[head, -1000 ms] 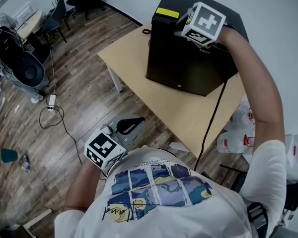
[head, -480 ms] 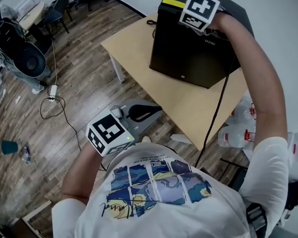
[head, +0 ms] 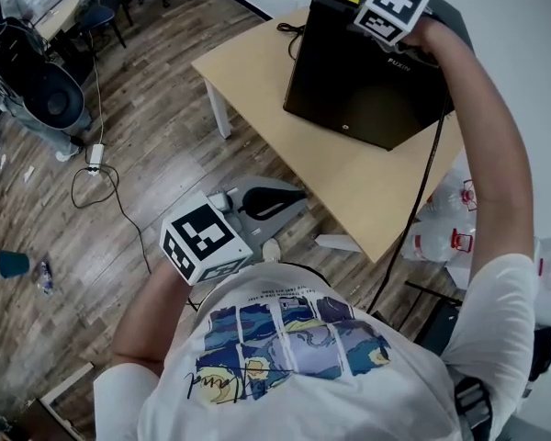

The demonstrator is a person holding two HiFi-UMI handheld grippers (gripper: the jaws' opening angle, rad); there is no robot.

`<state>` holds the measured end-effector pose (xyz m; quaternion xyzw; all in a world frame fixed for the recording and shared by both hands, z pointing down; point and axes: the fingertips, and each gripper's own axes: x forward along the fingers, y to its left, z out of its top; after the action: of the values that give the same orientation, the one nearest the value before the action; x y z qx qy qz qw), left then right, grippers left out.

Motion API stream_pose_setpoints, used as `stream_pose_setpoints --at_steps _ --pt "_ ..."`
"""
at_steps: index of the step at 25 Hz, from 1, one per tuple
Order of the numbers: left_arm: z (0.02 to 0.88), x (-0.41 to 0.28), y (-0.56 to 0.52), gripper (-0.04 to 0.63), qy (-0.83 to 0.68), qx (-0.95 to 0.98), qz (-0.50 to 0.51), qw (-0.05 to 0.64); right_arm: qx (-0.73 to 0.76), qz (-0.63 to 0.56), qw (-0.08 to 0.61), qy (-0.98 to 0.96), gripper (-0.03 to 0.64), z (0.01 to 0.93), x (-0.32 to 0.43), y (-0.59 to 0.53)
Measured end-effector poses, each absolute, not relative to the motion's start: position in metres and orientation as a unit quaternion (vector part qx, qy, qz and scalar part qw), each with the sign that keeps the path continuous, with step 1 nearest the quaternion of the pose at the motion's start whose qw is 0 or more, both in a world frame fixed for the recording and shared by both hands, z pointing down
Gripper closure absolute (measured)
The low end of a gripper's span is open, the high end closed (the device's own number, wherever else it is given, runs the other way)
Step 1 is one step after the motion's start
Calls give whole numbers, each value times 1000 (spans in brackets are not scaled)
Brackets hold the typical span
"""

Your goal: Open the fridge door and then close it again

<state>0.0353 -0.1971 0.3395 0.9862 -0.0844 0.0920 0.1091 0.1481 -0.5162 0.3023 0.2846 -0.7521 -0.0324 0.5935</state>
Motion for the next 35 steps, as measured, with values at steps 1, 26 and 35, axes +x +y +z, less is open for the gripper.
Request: stream_pose_setpoints --at_steps 1,26,35 --pt "340 31 -195 586 -86 986 91 110 287 -32 592 -752 583 303 148 -516" --pt "342 -26 -175 586 -102 983 72 131 321 -40 607 -726 584 303 148 -514" --pt "343 -38 -177 586 -88 985 68 132 302 -52 621 -721 584 300 136 -491"
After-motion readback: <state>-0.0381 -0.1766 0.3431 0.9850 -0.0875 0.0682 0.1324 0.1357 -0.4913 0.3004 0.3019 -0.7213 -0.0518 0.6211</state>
